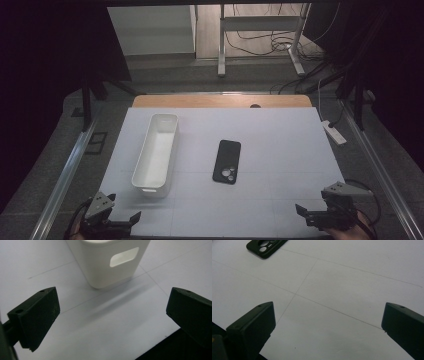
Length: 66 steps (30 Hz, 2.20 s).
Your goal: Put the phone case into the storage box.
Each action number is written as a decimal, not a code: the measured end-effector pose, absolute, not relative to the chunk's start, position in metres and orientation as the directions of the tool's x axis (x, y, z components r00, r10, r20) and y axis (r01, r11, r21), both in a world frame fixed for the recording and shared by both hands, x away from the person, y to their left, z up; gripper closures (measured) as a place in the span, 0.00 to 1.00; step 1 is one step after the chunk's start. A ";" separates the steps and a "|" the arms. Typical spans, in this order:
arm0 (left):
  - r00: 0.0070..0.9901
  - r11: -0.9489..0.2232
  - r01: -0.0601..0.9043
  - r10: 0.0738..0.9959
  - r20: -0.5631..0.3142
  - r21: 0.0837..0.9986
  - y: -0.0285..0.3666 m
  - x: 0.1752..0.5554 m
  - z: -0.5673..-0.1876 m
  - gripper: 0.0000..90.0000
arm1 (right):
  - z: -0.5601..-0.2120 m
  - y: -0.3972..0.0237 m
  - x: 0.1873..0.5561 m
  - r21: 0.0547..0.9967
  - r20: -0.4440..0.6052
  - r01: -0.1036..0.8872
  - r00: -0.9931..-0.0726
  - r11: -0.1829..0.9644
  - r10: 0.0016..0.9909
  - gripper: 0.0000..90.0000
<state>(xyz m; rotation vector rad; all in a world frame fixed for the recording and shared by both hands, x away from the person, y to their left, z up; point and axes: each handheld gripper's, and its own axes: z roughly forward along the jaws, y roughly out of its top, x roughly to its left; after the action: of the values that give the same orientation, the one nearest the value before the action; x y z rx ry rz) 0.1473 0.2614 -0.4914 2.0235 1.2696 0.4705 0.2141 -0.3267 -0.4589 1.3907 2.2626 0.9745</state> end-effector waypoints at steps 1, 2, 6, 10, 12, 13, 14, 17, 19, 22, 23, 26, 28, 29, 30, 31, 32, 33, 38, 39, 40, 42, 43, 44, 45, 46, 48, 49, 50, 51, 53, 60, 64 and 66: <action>0.456 -0.282 0.637 0.888 -0.056 0.717 0.261 0.147 -0.491 0.00 | -0.459 -0.327 0.214 0.689 0.085 0.661 -0.480 0.297 0.873 0.00; 0.456 -0.284 0.639 0.888 -0.054 0.715 0.261 0.147 -0.491 0.00 | -0.459 -0.327 0.214 0.689 0.085 0.662 -0.479 0.296 0.874 0.00; 0.463 -0.293 0.638 0.885 -0.052 0.712 0.260 0.148 -0.492 0.00 | -0.459 -0.326 0.214 0.687 0.082 0.662 -0.479 0.298 0.874 0.00; 0.467 -0.299 0.639 0.883 -0.049 0.709 0.260 0.148 -0.492 0.00 | -0.459 -0.326 0.214 0.684 0.080 0.664 -0.480 0.302 0.874 0.00; 0.468 -0.294 0.640 0.882 -0.058 0.710 0.260 0.148 -0.492 0.00 | -0.459 -0.325 0.214 0.683 0.076 0.663 -0.482 0.306 0.873 0.00; 0.466 -0.289 0.640 0.883 -0.060 0.712 0.261 0.148 -0.492 0.00 | -0.459 -0.325 0.214 0.683 0.073 0.662 -0.483 0.309 0.872 0.00; 0.466 -0.289 0.640 0.883 -0.060 0.712 0.261 0.148 -0.492 0.00 | -0.459 -0.325 0.214 0.684 0.073 0.661 -0.484 0.310 0.872 0.00; 0.467 -0.285 0.639 0.882 -0.065 0.714 0.262 0.148 -0.492 0.00 | -0.459 -0.325 0.214 0.683 0.074 0.661 -0.485 0.310 0.872 0.00; 0.470 -0.286 0.636 0.880 -0.066 0.717 0.262 0.148 -0.492 0.00 | -0.459 -0.325 0.214 0.684 0.074 0.660 -0.485 0.310 0.871 0.00; 0.467 -0.279 0.637 0.881 -0.072 0.719 0.263 0.148 -0.492 0.00 | -0.459 -0.325 0.214 0.683 0.074 0.661 -0.487 0.312 0.870 0.00; 0.467 -0.279 0.637 0.881 -0.072 0.718 0.263 0.148 -0.492 0.00 | -0.459 -0.325 0.214 0.682 0.075 0.662 -0.487 0.312 0.870 0.00; 0.470 -0.287 0.635 0.880 -0.065 0.717 0.262 0.148 -0.492 0.00 | -0.459 -0.325 0.214 0.682 0.076 0.662 -0.487 0.311 0.870 0.00; 0.471 -0.289 0.633 0.880 -0.062 0.718 0.262 0.147 -0.492 0.00 | -0.459 -0.325 0.215 0.680 0.077 0.663 -0.489 0.313 0.869 0.00; 0.471 -0.290 0.633 0.880 -0.059 0.718 0.261 0.147 -0.492 0.00 | -0.459 -0.325 0.215 0.680 0.078 0.663 -0.489 0.312 0.869 0.00; 0.471 -0.293 0.633 0.880 -0.056 0.717 0.261 0.147 -0.492 0.00 | -0.459 -0.325 0.215 0.680 0.079 0.664 -0.488 0.312 0.869 0.00; 0.474 -0.296 0.632 0.879 -0.055 0.716 0.261 0.147 -0.492 0.00 | -0.459 -0.325 0.215 0.679 0.079 0.665 -0.488 0.312 0.869 0.00; 0.477 -0.299 0.632 0.877 -0.055 0.715 0.261 0.147 -0.492 0.00 | -0.459 -0.325 0.215 0.678 0.079 0.666 -0.488 0.312 0.869 0.00; 0.477 -0.299 0.632 0.877 -0.055 0.715 0.261 0.147 -0.492 0.00 | -0.459 -0.325 0.215 0.678 0.079 0.666 -0.488 0.312 0.869 0.00; 0.475 -0.292 0.631 0.878 -0.060 0.718 0.261 0.147 -0.492 0.00 | -0.459 -0.323 0.216 0.674 0.067 0.663 -0.495 0.326 0.867 0.00; 0.475 -0.292 0.632 0.878 -0.060 0.718 0.261 0.147 -0.492 0.00 | -0.458 -0.323 0.217 0.674 0.064 0.661 -0.496 0.329 0.866 0.00; 0.474 -0.292 0.632 0.878 -0.060 0.718 0.261 0.147 -0.492 0.00 | -0.458 -0.322 0.217 0.676 0.059 0.658 -0.497 0.332 0.866 0.00; 0.474 -0.294 0.633 0.879 -0.058 0.717 0.261 0.147 -0.492 0.00 | -0.457 -0.322 0.218 0.677 0.055 0.654 -0.501 0.336 0.864 0.00; 0.473 -0.295 0.632 0.879 -0.055 0.716 0.261 0.147 -0.492 0.00 | -0.457 -0.320 0.219 0.678 0.054 0.651 -0.506 0.340 0.861 0.00; 0.473 -0.295 0.632 0.879 -0.055 0.716 0.261 0.147 -0.492 0.00 | -0.457 -0.319 0.220 0.679 0.053 0.649 -0.509 0.343 0.859 0.00; 0.474 -0.298 0.630 0.879 -0.051 0.717 0.261 0.147 -0.492 0.00 | -0.457 -0.318 0.220 0.679 0.053 0.647 -0.513 0.346 0.857 0.00; 0.474 -0.298 0.630 0.879 -0.051 0.717 0.261 0.147 -0.492 0.00 | -0.457 -0.318 0.220 0.679 0.053 0.647 -0.513 0.346 0.857 0.00; 0.475 -0.299 0.629 0.878 -0.051 0.717 0.260 0.147 -0.492 0.00 | -0.457 -0.316 0.222 0.678 0.049 0.644 -0.521 0.355 0.852 0.00; 0.475 -0.300 0.629 0.879 -0.050 0.717 0.260 0.147 -0.492 0.00 | -0.457 -0.315 0.222 0.676 0.051 0.645 -0.522 0.355 0.851 0.00; 0.475 -0.300 0.629 0.878 -0.050 0.717 0.260 0.147 -0.492 0.00 | -0.456 -0.314 0.224 0.677 0.051 0.642 -0.528 0.359 0.848 0.00; 0.476 -0.301 0.629 0.878 -0.049 0.717 0.260 0.147 -0.492 0.00 | -0.456 -0.313 0.224 0.678 0.052 0.641 -0.531 0.361 0.846 0.00; 0.476 -0.303 0.630 0.878 -0.047 0.716 0.260 0.147 -0.492 0.00 | -0.456 -0.311 0.226 0.679 0.053 0.638 -0.536 0.363 0.843 0.00; 0.476 -0.306 0.629 0.878 -0.043 0.715 0.260 0.147 -0.492 0.01 | -0.455 -0.307 0.232 0.679 0.051 0.630 -0.552 0.377 0.832 0.00; 0.476 -0.306 0.630 0.879 -0.043 0.714 0.260 0.147 -0.493 0.01 | -0.454 -0.304 0.238 0.684 0.048 0.621 -0.564 0.384 0.825 0.00; 0.476 -0.306 0.629 0.878 -0.043 0.714 0.260 0.147 -0.493 0.01 | -0.454 -0.302 0.240 0.681 0.047 0.619 -0.570 0.391 0.820 0.00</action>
<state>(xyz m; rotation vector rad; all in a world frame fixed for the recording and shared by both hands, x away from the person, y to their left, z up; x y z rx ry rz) 0.1467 0.2597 -0.4926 2.0465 1.2439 0.4713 0.2397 -0.3025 -0.4537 1.2594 2.3558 0.9617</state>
